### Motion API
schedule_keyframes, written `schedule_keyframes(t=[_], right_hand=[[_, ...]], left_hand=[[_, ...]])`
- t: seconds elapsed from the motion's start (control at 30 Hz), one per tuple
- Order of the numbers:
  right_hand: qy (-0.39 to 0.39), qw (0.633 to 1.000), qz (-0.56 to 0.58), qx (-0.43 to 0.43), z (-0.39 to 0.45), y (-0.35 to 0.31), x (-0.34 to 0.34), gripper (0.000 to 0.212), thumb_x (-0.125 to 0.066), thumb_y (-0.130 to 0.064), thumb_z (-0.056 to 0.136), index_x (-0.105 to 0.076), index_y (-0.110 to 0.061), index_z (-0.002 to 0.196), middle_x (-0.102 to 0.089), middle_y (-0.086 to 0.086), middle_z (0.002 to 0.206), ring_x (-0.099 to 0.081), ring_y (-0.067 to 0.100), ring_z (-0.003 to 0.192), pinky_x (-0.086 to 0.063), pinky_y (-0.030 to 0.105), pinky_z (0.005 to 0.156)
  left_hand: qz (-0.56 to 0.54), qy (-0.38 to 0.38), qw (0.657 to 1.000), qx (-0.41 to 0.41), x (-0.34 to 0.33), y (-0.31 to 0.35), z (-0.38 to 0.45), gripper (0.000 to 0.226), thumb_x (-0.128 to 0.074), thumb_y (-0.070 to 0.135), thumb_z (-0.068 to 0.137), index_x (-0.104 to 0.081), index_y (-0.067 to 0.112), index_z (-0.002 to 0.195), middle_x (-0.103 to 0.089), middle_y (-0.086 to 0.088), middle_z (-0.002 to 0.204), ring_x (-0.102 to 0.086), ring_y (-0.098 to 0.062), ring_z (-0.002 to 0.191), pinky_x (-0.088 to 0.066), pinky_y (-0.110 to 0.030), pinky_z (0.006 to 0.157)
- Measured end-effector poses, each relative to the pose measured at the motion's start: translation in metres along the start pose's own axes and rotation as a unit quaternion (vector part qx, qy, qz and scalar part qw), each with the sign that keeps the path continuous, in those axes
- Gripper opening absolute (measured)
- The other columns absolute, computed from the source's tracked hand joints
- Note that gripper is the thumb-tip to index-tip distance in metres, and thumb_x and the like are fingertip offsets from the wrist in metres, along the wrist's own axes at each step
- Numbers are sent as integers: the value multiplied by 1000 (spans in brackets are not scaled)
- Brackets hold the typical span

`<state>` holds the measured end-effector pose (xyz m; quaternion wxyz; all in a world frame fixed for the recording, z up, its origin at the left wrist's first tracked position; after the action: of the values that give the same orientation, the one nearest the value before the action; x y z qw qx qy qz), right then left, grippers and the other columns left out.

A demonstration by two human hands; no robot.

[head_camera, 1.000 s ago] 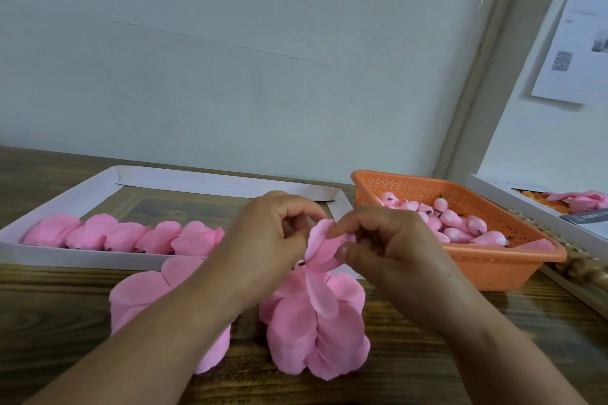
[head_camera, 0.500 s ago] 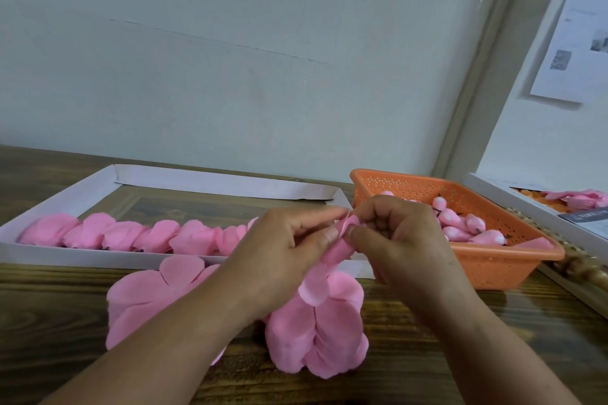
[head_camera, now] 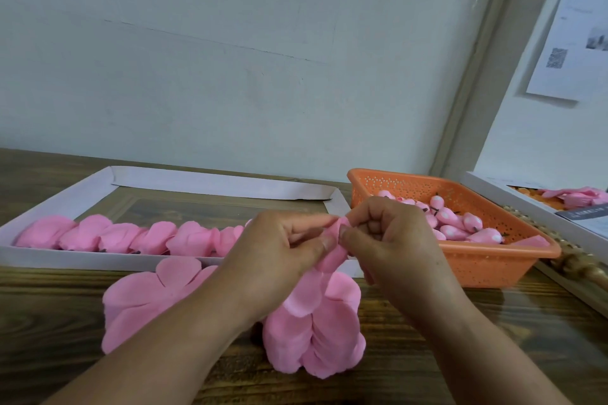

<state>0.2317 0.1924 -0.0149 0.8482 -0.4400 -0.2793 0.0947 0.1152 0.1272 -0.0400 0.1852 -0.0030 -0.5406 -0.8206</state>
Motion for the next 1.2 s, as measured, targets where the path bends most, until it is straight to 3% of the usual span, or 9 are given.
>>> schedule_keyframes(t=[0.1, 0.2, 0.3, 0.4, 0.6, 0.73, 0.83, 0.97, 1.2], right_hand=[[-5, 1000, 6, -9, 3, 4, 3, 9, -61, 0, 84, -62, -9, 80, -50, -4, 42, -39, 3, 35, -32, 18, 39], [-37, 999, -2, 3, 3, 3, 4, 18, -63, -5, 83, -65, -20, 93, -48, 5, 48, -39, 7, 38, -33, 21, 41], [-55, 998, -2, 16, 2, -1, 3, 10, -66, -7, 80, -69, -15, 86, -54, 0, 46, -40, 2, 38, -33, 17, 40], [-35, 999, 15, 1, 3, 2, 4, 8, -64, -1, 79, -68, -6, 75, -59, 18, 53, -37, 4, 37, -31, 20, 40], [16, 998, 56, -11, 5, 5, 7, 18, -60, 9, 81, -63, -5, 69, -52, -6, 37, -40, 1, 30, -30, 13, 34], [55, 994, 84, -31, 8, 12, 15, 16, -61, 4, 83, -63, -7, 72, -51, -1, 42, -36, 11, 34, -30, 20, 36], [54, 993, 98, -40, 8, 14, 15, 14, -61, 4, 83, -63, -6, 73, -51, -1, 42, -36, 11, 34, -30, 21, 37], [48, 995, 86, -29, 8, 13, 12, 21, -62, 6, 81, -60, -9, 66, -51, -1, 39, -36, 11, 32, -29, 20, 34], [7, 997, 77, -27, 6, 11, 7, 16, -62, 5, 82, -62, -4, 69, -49, -5, 36, -41, 2, 30, -29, 13, 34]], left_hand=[[-13, 0, 1000, 16, 0, -3, 0, 26, -62, 14, 90, -73, 36, 96, -75, 11, 94, -69, -3, 93, -55, -19, 82], [-11, -8, 1000, 26, -1, -5, 0, 17, -63, 27, 88, -75, 36, 96, -75, 9, 91, -69, -4, 91, -55, -20, 82], [-27, -13, 998, 49, -1, -7, 0, 18, -65, 27, 86, -73, 31, 101, -75, 9, 94, -69, -5, 93, -55, -22, 84], [-43, -3, 997, 71, -1, -8, 0, 20, -64, 19, 87, -68, 32, 102, -75, 12, 95, -69, -2, 93, -53, -22, 83], [42, 54, 991, 115, 20, -6, 4, 25, -51, 14, 96, -69, 24, 111, -73, 1, 93, -69, -8, 81, -55, -19, 72], [188, -33, 979, 71, 30, -2, 4, 40, -63, 4, 84, -63, 39, 104, -73, 4, 84, -67, -8, 77, -55, -28, 76], [172, -60, 982, 54, 20, -1, 3, 38, -72, 5, 78, -58, 35, 97, -71, 5, 79, -64, -15, 69, -53, -32, 65], [137, -36, 990, 4, 10, 1, 3, 22, -72, 4, 79, -63, 23, 84, -64, 11, 72, -57, 3, 61, -45, -11, 57], [152, 4, 988, -16, 12, 3, 4, 19, -76, 13, 75, -65, 27, 68, -55, 3, 86, -55, -5, 78, -46, -15, 68]])
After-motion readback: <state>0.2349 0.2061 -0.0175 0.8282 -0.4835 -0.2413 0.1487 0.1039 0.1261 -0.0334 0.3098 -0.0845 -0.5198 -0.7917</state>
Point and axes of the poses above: each hand's wrist, its own z-axis towards the middle knuckle, its own x-axis out of the back of the hand, y = z × x, the point moved 4 cm from there along z, towards the middle knuckle
